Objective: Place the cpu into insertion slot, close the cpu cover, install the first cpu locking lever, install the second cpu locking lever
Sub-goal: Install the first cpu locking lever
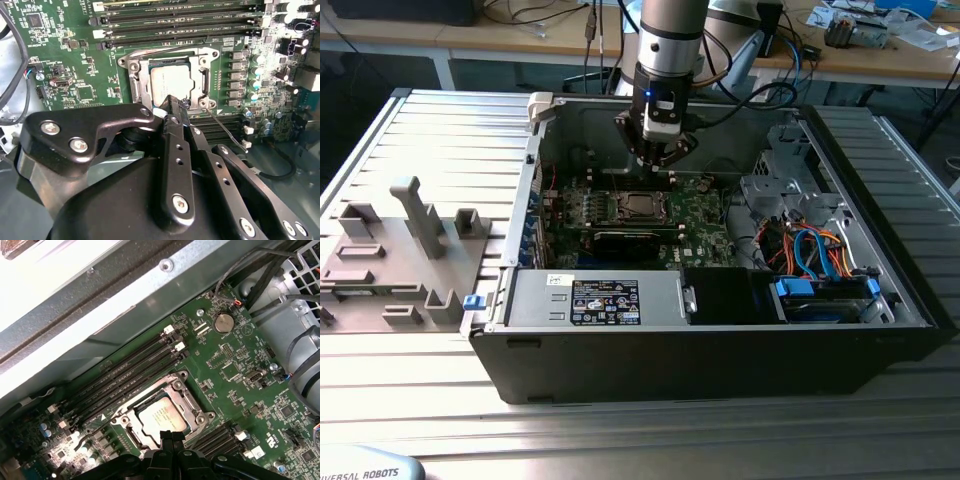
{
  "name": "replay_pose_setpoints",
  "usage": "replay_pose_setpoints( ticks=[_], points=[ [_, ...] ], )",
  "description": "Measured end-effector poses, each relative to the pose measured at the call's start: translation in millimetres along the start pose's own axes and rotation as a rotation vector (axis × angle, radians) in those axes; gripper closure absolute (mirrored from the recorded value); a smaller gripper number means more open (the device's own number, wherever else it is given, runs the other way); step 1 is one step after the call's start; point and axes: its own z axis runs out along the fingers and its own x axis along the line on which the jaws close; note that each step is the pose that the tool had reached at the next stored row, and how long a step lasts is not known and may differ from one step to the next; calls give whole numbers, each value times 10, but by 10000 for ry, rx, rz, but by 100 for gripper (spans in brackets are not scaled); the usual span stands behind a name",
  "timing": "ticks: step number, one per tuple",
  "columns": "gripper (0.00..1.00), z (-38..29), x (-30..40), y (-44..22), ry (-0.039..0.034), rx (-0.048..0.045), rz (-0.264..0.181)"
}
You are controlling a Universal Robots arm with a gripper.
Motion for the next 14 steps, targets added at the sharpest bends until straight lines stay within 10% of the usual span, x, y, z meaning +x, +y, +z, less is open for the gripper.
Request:
replay_pose_setpoints(
  ticks=[14],
  points=[
    [89,0,0,0,-20,1,-315]
  ],
)
